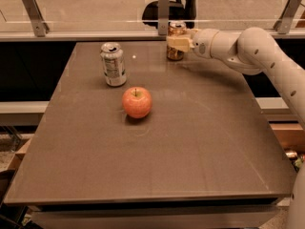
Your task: Pick orange can
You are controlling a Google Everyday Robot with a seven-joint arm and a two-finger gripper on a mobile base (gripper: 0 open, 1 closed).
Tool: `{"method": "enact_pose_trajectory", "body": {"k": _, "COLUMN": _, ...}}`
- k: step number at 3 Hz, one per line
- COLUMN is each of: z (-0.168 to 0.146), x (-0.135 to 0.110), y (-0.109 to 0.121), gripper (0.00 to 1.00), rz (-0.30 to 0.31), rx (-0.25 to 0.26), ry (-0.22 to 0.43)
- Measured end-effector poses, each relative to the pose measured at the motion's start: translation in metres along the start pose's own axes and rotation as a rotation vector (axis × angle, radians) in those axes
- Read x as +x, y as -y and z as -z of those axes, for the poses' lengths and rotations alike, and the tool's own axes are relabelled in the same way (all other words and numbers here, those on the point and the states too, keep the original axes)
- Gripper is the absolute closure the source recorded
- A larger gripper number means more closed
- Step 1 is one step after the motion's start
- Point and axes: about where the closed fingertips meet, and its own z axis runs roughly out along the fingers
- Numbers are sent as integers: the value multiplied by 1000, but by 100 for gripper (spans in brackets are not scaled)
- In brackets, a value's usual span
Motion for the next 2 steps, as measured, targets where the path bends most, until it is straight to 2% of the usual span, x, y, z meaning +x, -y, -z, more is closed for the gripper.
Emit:
{"method": "enact_pose_trajectory", "body": {"k": 1, "z": -2, "x": 0, "y": -2, "gripper": 100, "rz": 0, "rx": -4, "ry": 0}}
{"method": "enact_pose_trajectory", "body": {"k": 2, "z": -2, "x": 0, "y": -2, "gripper": 100, "rz": 0, "rx": -4, "ry": 0}}
